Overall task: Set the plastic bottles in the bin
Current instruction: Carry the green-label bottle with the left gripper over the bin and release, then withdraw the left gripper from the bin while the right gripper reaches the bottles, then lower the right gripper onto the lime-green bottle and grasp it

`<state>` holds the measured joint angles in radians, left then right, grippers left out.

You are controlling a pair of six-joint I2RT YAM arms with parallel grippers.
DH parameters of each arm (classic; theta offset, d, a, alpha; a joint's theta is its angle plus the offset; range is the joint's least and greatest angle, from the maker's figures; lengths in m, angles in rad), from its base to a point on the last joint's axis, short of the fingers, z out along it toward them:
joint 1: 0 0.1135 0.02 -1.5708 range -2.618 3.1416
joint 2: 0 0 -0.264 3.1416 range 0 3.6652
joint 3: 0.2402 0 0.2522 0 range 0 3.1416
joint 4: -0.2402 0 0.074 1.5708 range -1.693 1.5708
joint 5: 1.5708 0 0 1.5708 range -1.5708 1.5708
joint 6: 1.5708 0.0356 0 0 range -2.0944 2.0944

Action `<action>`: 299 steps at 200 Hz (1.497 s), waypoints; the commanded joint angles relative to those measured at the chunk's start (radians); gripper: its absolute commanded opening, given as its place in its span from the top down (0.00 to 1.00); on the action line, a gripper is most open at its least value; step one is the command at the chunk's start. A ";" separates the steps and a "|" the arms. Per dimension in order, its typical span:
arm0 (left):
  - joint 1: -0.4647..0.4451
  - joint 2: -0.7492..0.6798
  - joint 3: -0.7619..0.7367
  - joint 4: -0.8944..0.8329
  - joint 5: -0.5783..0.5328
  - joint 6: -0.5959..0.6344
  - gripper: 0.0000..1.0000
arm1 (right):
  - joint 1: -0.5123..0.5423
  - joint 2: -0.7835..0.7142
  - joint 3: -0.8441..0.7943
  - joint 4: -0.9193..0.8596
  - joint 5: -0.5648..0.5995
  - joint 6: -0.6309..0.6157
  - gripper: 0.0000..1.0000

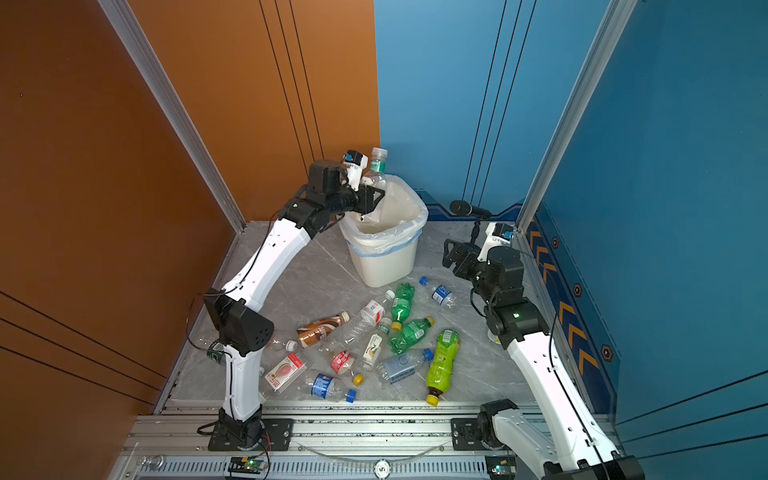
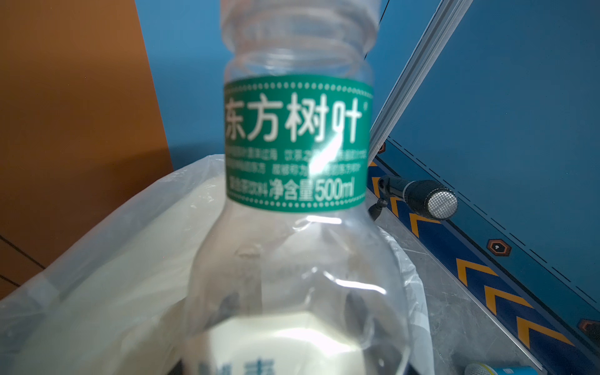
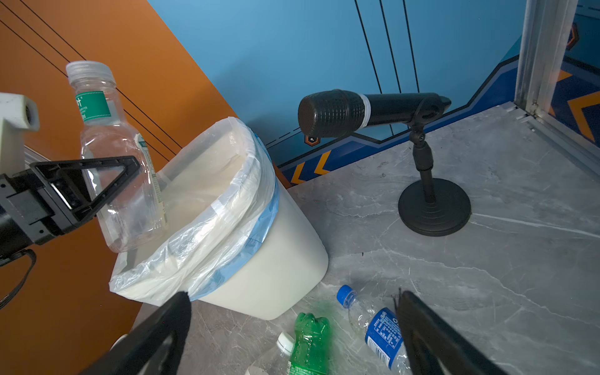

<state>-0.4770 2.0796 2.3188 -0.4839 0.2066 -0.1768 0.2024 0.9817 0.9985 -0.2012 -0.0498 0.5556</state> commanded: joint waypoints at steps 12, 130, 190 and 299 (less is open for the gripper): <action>-0.001 -0.025 0.017 -0.032 -0.004 0.013 0.05 | -0.007 -0.008 -0.013 -0.025 -0.013 0.020 0.00; -0.042 -0.776 -1.020 0.356 -0.318 -0.085 0.02 | 0.006 0.075 -0.048 -0.096 0.005 0.083 0.00; 0.013 -1.035 -1.430 0.329 -0.395 -0.207 0.02 | 0.081 0.123 -0.038 -0.283 0.045 0.162 0.00; 0.043 -0.950 -1.455 0.385 -0.334 -0.215 0.02 | 0.457 -0.002 -0.294 -0.549 0.225 0.486 0.00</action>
<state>-0.4492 1.1263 0.8829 -0.1223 -0.1532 -0.3866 0.6075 1.0100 0.7452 -0.6594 0.1104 0.9413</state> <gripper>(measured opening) 0.976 0.995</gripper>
